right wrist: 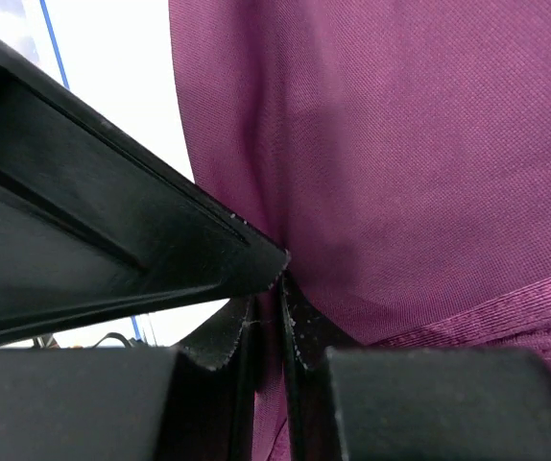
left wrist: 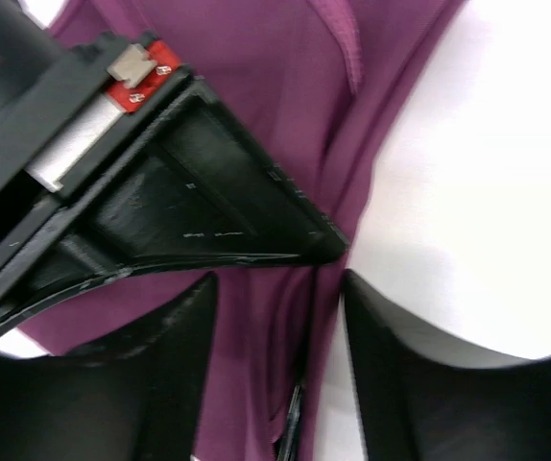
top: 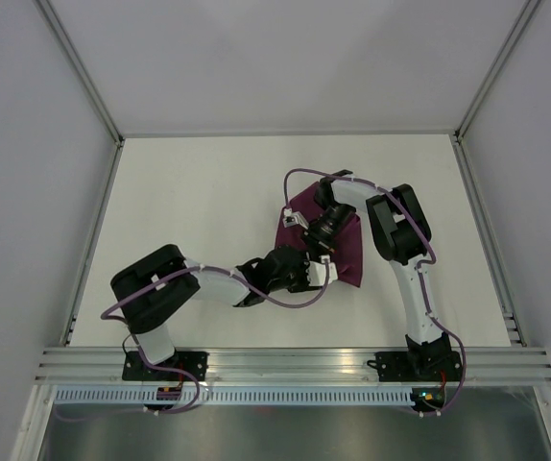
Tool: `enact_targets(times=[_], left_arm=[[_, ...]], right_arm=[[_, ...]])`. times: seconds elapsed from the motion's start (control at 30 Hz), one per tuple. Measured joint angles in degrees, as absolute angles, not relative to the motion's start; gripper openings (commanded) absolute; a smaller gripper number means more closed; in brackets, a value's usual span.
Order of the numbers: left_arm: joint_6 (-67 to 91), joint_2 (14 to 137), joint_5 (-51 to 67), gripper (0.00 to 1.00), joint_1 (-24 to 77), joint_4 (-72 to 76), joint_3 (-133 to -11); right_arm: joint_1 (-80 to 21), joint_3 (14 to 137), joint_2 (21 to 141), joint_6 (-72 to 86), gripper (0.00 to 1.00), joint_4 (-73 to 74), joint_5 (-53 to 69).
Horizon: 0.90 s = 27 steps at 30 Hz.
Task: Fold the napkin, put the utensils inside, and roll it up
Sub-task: Roll the napkin with the utensil
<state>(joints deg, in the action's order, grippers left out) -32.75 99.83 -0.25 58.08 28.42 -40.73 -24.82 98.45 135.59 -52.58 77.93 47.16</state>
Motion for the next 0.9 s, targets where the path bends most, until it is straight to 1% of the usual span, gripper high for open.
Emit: enact_targets(times=[0.03, 0.07, 0.27, 0.43, 0.47, 0.53, 0.6, 0.63, 0.7, 0.73, 0.8, 0.9], left_arm=[[-32.84, 100.05, 0.27, 0.55, 57.93, 27.64, -41.34], [-32.86, 100.16, 0.93, 0.49, 57.84, 26.59, -41.8], [-32.91, 101.49, 3.16, 0.35, 57.74, 21.69, -44.16], [-32.88, 102.28, 4.69, 0.31, 57.6, 18.74, -46.22], [-32.91, 102.5, 4.99, 0.26, 57.6, 18.39, -46.59], [-32.88, 102.94, 5.58, 0.23, 57.6, 17.5, -47.35], [-32.88, 103.42, 6.26, 0.17, 57.56, 16.34, -48.42], [-32.88, 103.68, 6.5, 0.12, 57.56, 15.75, -48.97], [-32.86, 104.14, 6.83, 0.06, 57.56, 14.74, -49.91], [-32.86, 104.38, 7.05, 0.03, 57.56, 14.13, -50.5], [-32.77, 104.81, 7.64, 0.02, 57.41, 12.73, -51.68], [-31.99, 105.14, 8.73, 0.02, 56.97, 10.5, -53.08]], right_arm=[[-24.75, 98.52, 135.66, -52.66, 0.04, 78.11, 47.18], [-24.64, 98.56, 135.72, -52.77, 0.04, 78.26, 47.2], [-24.32, 98.74, 135.94, -53.34, 0.04, 78.81, 47.18], [-23.88, 98.87, 136.03, -53.78, 0.04, 79.33, 46.92], [-23.75, 98.98, 136.09, -53.82, 0.04, 79.53, 46.74], [-23.57, 99.24, 136.25, -53.84, 0.04, 79.88, 46.57], [-23.38, 99.37, 136.35, -53.91, 0.04, 80.27, 46.17], [-23.38, 99.5, 136.46, -54.0, 0.04, 80.49, 46.04], [-23.03, 99.59, 136.55, -54.11, 0.04, 80.75, 45.95], [-22.85, 99.59, 136.57, -54.17, 0.06, 80.88, 45.91], [-22.65, 99.59, 136.57, -54.22, 0.09, 81.06, 45.67], [-22.61, 99.59, 136.57, -54.17, 0.22, 81.1, 45.56]])
